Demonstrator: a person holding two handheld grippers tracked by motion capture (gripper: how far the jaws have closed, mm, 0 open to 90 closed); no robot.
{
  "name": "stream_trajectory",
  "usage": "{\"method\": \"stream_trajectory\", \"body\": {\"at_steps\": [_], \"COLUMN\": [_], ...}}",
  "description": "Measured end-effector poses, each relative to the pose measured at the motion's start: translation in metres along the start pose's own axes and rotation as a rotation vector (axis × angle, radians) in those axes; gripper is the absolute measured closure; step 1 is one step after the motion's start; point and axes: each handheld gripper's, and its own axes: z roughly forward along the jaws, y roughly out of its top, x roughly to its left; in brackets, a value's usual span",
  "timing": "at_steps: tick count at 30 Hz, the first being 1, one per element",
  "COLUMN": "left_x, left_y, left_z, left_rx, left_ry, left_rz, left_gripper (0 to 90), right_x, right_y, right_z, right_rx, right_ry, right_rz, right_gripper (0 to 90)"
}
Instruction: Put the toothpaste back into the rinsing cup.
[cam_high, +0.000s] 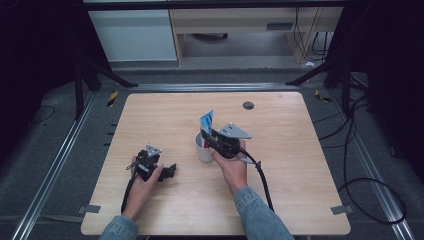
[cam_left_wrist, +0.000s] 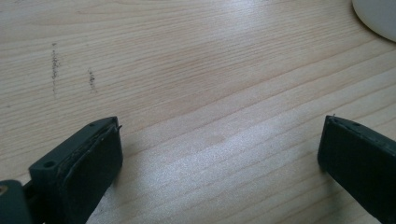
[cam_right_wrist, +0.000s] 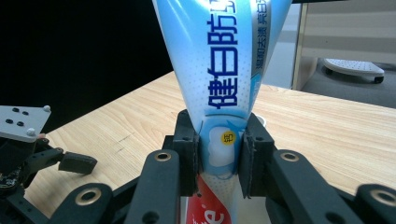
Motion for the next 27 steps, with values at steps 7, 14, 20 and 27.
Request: {"method": "stream_trajectory", "body": {"at_steps": [7,14,20,27], "left_x": [0.0,0.0,0.0,0.0], "left_y": [0.0,0.0,0.0,0.0], "left_z": [0.0,0.0,0.0,0.0], "left_rx": [0.0,0.0,0.0,0.0], "left_ry": [0.0,0.0,0.0,0.0], "left_rz": [0.0,0.001,0.0,0.0], "left_gripper": [0.0,0.0,0.0,0.0], "right_x": [-0.0004,-0.001,-0.0021,-0.0052], "right_y": [-0.0013,-0.0014,-0.0023,0.0006], "right_z": [0.0007,0.0012,0.0018,0.0036], "right_rx": [0.008,0.015,0.023,0.043], "right_ry": [0.002,0.001,-0.003,-0.017], "right_rz": [0.005,0.013,0.019,0.038], "right_gripper": [72.1,72.1,71.9,71.2]}}
